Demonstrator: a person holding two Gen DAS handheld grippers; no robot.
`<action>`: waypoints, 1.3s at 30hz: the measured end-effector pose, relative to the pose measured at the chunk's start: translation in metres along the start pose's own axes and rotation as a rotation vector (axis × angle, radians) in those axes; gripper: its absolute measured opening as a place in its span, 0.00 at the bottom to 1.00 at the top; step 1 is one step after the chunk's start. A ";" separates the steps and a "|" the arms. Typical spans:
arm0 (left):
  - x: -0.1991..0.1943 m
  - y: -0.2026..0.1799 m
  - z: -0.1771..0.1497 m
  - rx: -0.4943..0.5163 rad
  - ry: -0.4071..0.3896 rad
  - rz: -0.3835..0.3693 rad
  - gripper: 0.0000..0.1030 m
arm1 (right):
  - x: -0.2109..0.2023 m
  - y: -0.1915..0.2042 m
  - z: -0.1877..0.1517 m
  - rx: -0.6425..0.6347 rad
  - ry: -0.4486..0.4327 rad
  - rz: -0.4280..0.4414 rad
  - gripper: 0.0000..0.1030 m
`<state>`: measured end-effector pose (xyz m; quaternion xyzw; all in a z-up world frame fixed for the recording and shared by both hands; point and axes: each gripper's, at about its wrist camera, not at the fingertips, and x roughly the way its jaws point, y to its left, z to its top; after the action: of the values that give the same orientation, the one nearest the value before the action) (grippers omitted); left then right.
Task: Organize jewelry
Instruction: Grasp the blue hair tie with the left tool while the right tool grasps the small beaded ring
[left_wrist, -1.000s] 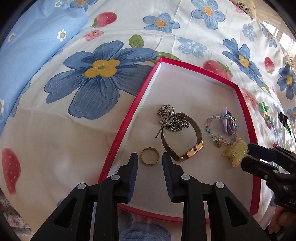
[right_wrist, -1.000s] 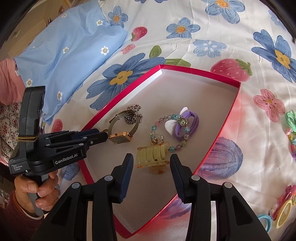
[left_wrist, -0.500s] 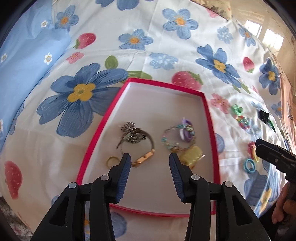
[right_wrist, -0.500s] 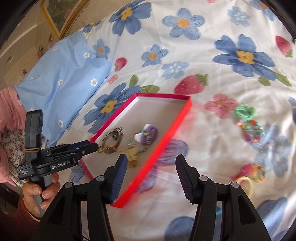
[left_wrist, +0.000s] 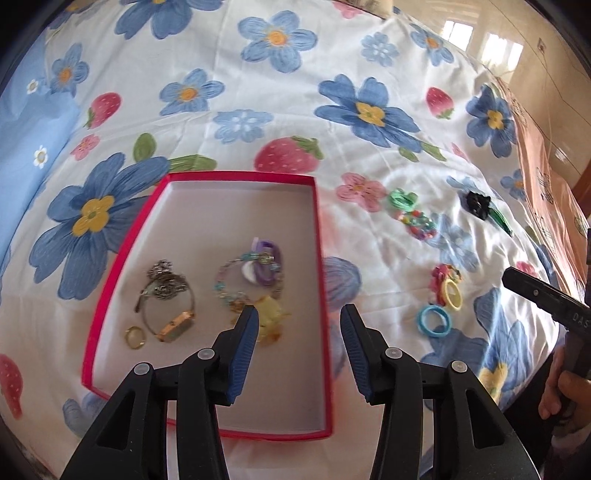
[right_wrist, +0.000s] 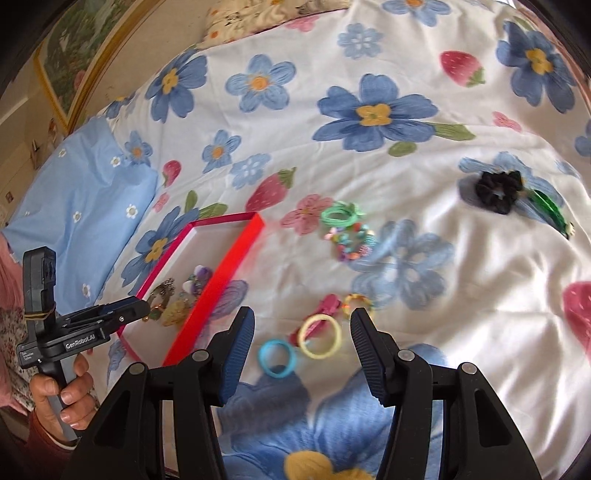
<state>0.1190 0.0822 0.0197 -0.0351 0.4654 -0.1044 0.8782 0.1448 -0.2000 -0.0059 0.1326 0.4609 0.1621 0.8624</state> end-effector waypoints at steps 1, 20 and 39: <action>0.002 -0.004 0.001 0.009 0.005 -0.006 0.45 | -0.001 -0.004 -0.001 0.006 -0.001 -0.005 0.54; 0.061 -0.065 0.015 0.091 0.085 -0.115 0.45 | 0.024 -0.036 -0.001 0.000 0.064 -0.051 0.39; 0.124 -0.106 0.014 0.235 0.161 -0.144 0.03 | 0.073 -0.043 0.000 -0.035 0.154 -0.069 0.12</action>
<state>0.1822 -0.0488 -0.0565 0.0428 0.5151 -0.2234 0.8264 0.1899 -0.2099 -0.0768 0.0886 0.5272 0.1500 0.8317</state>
